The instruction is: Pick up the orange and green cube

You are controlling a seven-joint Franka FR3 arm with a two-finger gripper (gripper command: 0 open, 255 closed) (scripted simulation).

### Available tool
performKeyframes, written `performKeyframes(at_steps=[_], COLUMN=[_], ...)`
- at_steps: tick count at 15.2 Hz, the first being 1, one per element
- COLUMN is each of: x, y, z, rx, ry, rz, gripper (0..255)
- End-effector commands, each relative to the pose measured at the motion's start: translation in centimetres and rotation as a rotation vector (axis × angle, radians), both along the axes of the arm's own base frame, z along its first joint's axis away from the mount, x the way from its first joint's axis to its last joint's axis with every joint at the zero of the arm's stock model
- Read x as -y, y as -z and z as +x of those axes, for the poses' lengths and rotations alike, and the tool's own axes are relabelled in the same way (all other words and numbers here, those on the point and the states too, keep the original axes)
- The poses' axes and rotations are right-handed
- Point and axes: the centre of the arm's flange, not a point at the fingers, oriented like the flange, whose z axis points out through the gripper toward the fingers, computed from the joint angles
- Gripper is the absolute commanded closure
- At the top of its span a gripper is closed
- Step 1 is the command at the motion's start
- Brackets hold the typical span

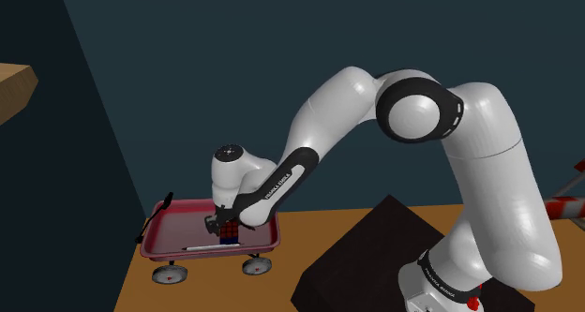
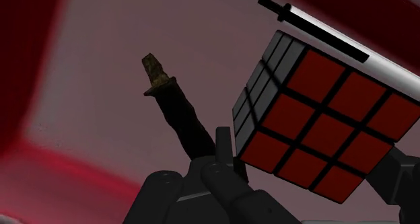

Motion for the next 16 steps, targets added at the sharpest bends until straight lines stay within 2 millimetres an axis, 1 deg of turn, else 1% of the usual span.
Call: performKeyframes(at_steps=[1,14,16], x=[0.0,0.0,0.0], y=[-0.8,-7.6,-7.7], z=[0.0,0.0,0.0], rx=[-0.002,-0.002,-0.002], ry=[0.000,0.000,0.000], rz=[-0.001,-0.001,-0.001], gripper=[255,255,255])
